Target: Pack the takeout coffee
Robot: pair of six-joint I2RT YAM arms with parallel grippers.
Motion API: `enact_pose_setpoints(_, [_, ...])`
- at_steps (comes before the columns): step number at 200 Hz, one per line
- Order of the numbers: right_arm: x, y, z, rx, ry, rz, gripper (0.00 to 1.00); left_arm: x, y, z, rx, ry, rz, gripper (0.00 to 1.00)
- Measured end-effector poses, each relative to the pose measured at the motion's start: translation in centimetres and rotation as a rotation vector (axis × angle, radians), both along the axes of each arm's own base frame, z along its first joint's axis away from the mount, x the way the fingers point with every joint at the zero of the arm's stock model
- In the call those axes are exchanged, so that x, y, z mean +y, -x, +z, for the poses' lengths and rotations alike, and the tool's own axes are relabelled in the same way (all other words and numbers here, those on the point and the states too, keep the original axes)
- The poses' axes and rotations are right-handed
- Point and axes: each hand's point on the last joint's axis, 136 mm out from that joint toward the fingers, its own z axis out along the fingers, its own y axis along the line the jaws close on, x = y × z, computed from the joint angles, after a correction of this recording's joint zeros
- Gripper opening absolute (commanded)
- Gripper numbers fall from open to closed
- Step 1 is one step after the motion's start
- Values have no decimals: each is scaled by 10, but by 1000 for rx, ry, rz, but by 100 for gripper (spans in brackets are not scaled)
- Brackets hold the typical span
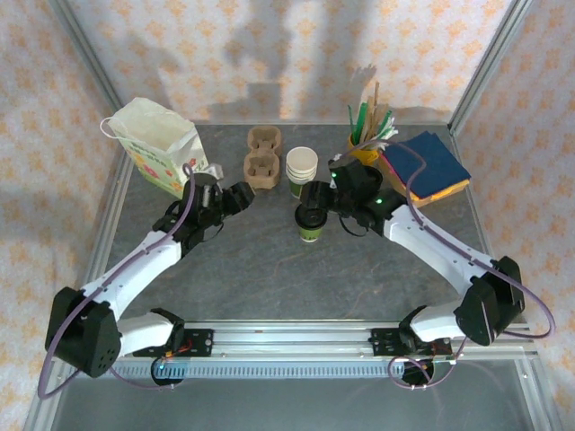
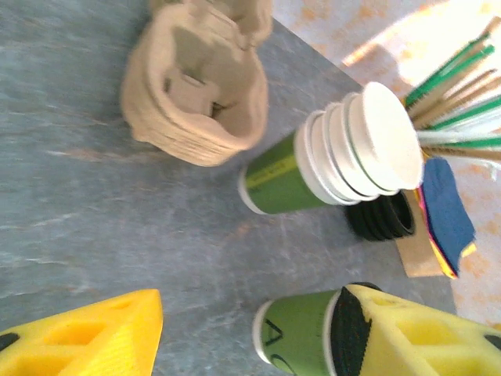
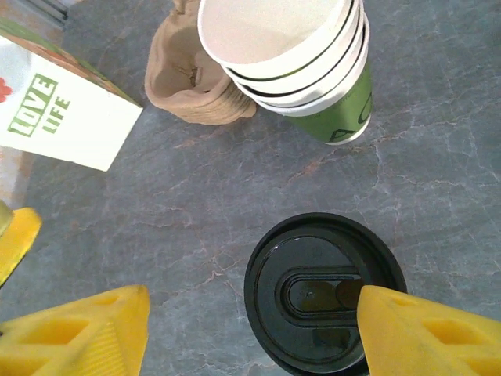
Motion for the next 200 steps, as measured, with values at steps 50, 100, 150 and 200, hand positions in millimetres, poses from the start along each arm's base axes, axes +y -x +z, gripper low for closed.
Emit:
enact_pose_setpoints(50, [1, 3, -42, 53, 220, -25, 78, 7, 3, 0, -12, -6, 23, 63])
enact_pose_setpoints(100, [-1, 7, -60, 72, 323, -18, 80, 6, 1, -4, -6, -7, 22, 63])
enact_pose_setpoints(150, [5, 4, -55, 56, 332, -6, 80, 5, 1, -15, 15, -15, 21, 63])
enact_pose_setpoints(200, [7, 2, -69, 82, 364, 5, 81, 6, 1, -18, 20, -17, 24, 63])
